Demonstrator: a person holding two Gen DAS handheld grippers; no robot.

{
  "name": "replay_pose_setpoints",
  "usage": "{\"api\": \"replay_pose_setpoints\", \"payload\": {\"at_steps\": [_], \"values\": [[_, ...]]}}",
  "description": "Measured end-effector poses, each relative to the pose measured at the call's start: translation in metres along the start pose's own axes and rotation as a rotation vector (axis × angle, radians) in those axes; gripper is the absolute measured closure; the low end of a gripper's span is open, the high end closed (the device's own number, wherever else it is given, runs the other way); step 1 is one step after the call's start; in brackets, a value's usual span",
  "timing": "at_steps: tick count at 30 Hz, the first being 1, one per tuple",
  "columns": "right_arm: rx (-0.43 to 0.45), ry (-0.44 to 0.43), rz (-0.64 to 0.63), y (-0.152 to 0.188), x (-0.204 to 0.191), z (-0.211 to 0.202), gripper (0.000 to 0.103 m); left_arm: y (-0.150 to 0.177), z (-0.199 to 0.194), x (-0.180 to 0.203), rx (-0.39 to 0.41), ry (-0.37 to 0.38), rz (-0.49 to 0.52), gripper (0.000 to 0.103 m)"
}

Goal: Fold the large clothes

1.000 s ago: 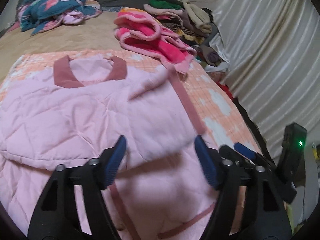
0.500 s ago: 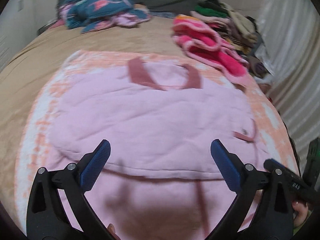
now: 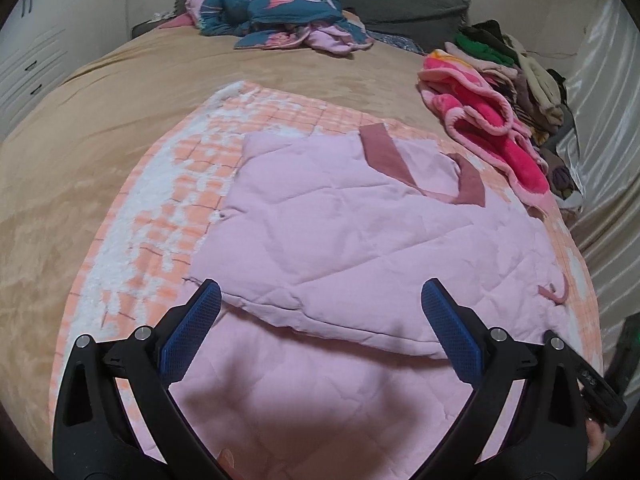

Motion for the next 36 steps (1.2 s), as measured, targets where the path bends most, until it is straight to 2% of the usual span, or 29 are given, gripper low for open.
{"api": "replay_pose_setpoints", "payload": {"at_steps": [6,11,17,29,36], "values": [[0.130,-0.032,-0.207,-0.048,-0.048,-0.033,0.087,-0.005,0.002,-0.005,0.005,0.012,-0.009,0.009],[0.207,-0.002,-0.316,-0.080,-0.066,-0.038,0.087,-0.006,0.006,-0.006,0.006,0.022,-0.012,0.009],[0.178,0.060,-0.284,-0.085,-0.040,-0.014,0.087,-0.008,0.014,-0.002,-0.007,0.027,0.006,0.009],[0.093,0.091,-0.159,-0.066,-0.002,0.012,0.086,-0.015,0.030,0.009,-0.026,0.040,0.040,0.009],[0.080,0.113,-0.145,-0.064,0.001,0.014,0.077,-0.013,0.039,0.018,-0.048,0.046,0.055,0.009]]}}
Point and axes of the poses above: each gripper's, at about its wrist camera, not at the fingertips, and z roughly the way its jaws point, x to its right, y to its underside, the point moved 3 cm from there along z, roughly the way its jaws point, and after that the axes turned 15 degrees about z, right-handed, at the moved point
